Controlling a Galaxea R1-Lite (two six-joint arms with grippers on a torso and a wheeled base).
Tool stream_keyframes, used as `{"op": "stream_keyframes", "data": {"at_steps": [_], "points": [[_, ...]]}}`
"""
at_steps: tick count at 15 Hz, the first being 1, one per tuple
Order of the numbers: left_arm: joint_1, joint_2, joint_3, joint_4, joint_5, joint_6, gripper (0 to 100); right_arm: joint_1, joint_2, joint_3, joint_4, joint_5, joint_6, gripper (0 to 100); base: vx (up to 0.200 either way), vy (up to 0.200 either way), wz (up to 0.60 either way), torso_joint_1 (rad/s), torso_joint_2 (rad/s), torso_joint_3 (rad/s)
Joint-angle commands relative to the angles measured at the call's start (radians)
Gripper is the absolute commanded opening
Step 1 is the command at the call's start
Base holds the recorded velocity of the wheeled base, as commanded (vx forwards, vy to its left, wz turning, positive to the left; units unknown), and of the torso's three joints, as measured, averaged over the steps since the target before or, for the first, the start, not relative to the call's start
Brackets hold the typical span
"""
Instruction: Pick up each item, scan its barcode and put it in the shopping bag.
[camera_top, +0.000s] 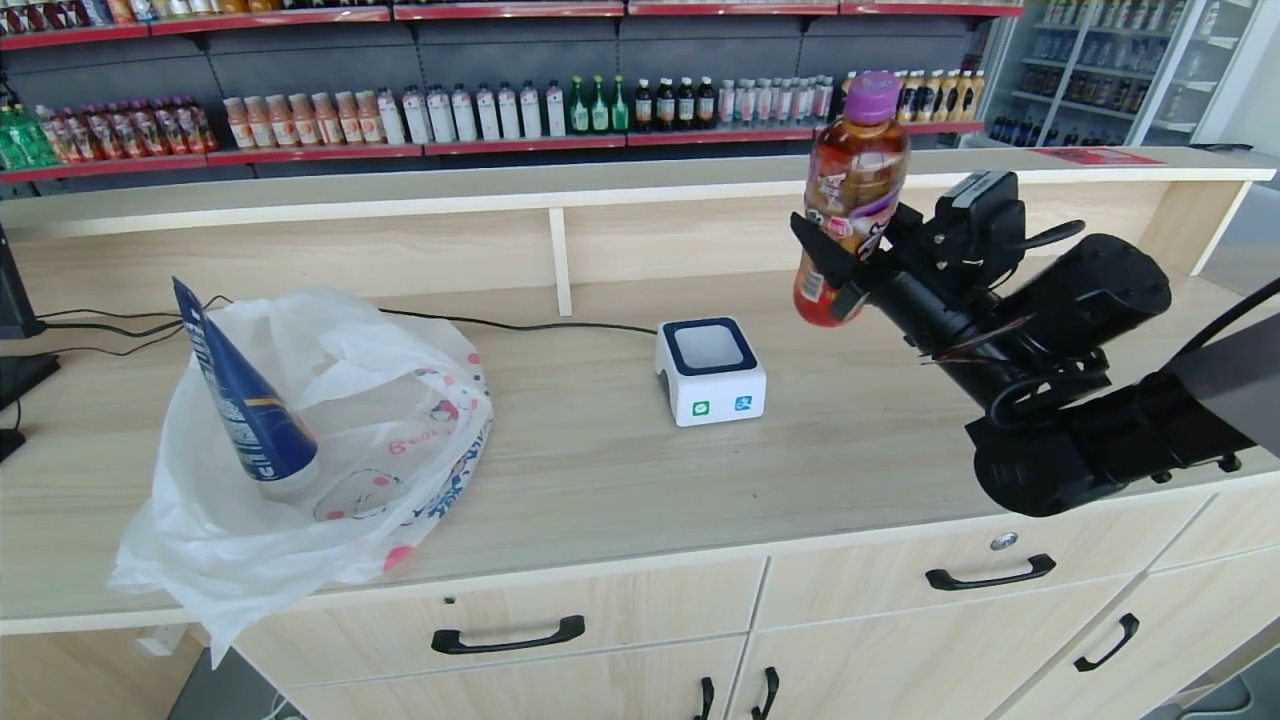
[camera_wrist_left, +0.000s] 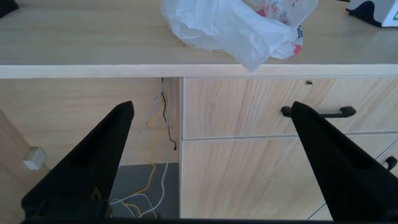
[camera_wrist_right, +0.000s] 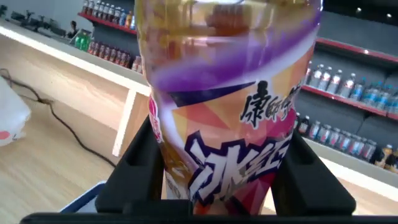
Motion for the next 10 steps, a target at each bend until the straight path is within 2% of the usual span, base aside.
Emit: {"op": "stream_keyframes", "data": {"at_steps": [1, 2, 4, 9, 10], "points": [[0.000, 0.000, 0.000, -0.001, 0.000, 0.000, 100, 0.014, -0.044, 0.014, -0.002, -0.107, 0.088, 0, 0.000, 0.000, 0.00, 0.000, 0.00, 0.000], [0.000, 0.000, 0.000, -0.001, 0.000, -0.002, 100, 0.016, -0.042, 0.017, -0.002, -0.181, 0.118, 0, 0.000, 0.000, 0.00, 0.000, 0.00, 0.000], [0.000, 0.000, 0.000, -0.001, 0.000, -0.002, 100, 0.020, -0.045, 0.054, -0.002, -0.182, 0.119, 0, 0.000, 0.000, 0.00, 0.000, 0.00, 0.000], [0.000, 0.000, 0.000, -0.001, 0.000, -0.002, 100, 0.020, -0.050, 0.066, -0.002, -0.182, 0.127, 0, 0.000, 0.000, 0.60, 0.000, 0.01, 0.005], [0.000, 0.000, 0.000, -0.001, 0.000, -0.002, 100, 0.020, -0.050, 0.064, -0.002, -0.182, 0.127, 0, 0.000, 0.000, 0.00, 0.000, 0.00, 0.000]]}}
